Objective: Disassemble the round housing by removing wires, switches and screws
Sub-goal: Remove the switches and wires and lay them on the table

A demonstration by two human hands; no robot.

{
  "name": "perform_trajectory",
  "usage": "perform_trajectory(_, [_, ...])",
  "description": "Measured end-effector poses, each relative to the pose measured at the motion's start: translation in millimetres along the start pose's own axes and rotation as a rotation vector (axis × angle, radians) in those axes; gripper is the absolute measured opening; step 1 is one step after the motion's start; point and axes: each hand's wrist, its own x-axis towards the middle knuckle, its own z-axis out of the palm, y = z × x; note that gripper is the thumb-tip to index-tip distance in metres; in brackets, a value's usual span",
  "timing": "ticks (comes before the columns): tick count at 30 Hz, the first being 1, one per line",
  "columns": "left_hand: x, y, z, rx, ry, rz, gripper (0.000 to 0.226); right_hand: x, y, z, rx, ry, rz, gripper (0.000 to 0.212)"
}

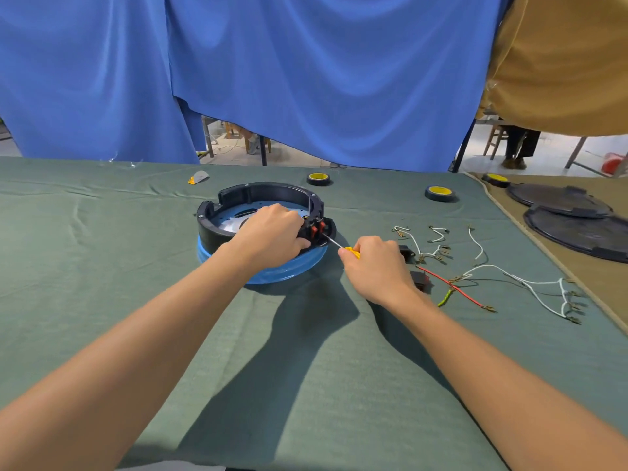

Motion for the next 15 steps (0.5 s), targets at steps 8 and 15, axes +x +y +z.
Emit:
perform_trajectory(8, [0, -17, -7, 0.007, 0.016, 0.125, 0.031, -8, -9, 9, 0.116, -0.062, 0.049, 0.043])
perform_trajectory(15, [8, -10, -3, -0.233, -0.061, 0.031, 0.028, -12, -30, 22, 0.307, -0.168, 0.173, 0.031])
